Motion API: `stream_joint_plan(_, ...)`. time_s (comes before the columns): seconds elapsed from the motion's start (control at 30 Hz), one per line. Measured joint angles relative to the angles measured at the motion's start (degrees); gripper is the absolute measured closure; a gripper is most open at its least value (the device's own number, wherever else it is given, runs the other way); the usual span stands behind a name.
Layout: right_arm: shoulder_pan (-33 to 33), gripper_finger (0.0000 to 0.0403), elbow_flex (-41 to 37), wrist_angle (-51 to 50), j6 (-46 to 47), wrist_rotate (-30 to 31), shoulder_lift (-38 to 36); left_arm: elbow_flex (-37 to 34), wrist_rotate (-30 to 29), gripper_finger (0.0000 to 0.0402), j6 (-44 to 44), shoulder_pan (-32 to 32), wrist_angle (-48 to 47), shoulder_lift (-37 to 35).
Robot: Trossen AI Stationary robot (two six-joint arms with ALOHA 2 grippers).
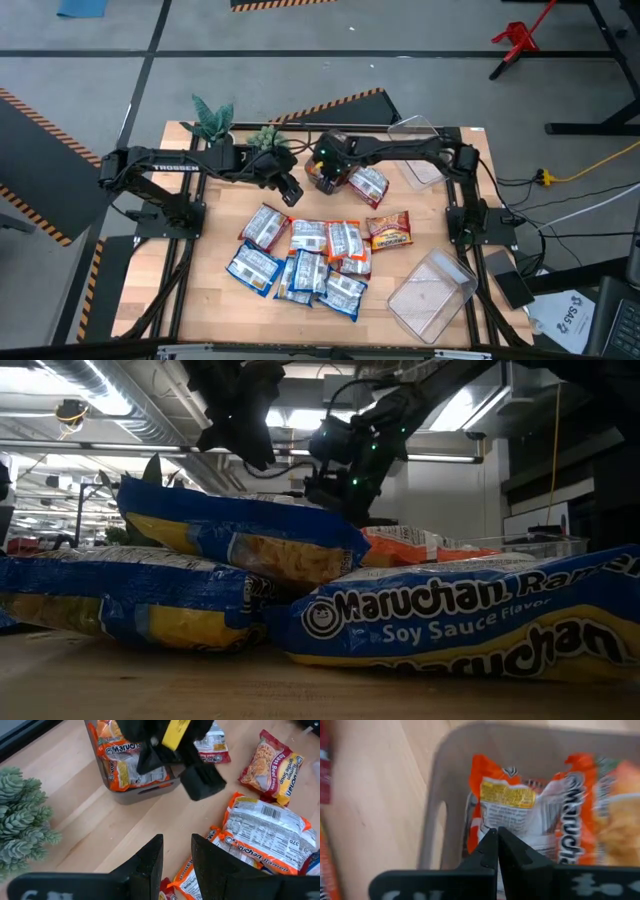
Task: Sort Maruchan noodles
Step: Put the orange noodle pack into the black bin
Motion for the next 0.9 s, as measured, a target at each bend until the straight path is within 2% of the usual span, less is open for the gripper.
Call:
stream_joint_plan(0.23, -0.16, 0.0402, 0.0, -0.45, 0.04, -0.57, 0.86, 0.0, 0.0, 0.0308, 0.01, 0.0, 0.0, 0.0)
stream_joint_plan(0.43, -0.12, 0.0402, 0.0, -0.4, 0.12, -1.69, -5.25, 0.0, 0.0, 0.0308, 0.04, 0.0, 0.0, 0.0)
stream_joint_plan(0.5, -0.12, 0.0402, 0.02, -0.78, 0.16, -0.1, -7.79, 0.0, -0.01, 0.0308, 0.22, 0.0, 0.0, 0.0)
stream_joint_plan(0.67, -0.89, 0.0402, 0.15, -5.7, -1.37, 10.08, -10.93, 0.0, -0.02, 0.0308, 1.16, 0.0, 0.0, 0.0)
stream_joint_plan(0.9, -2.92, 0.0402, -0.02, -13.12, -0.99, 12.05, -8.37, 0.0, -0.02, 0.0308, 1.14, 0.0, 0.02, 0.0)
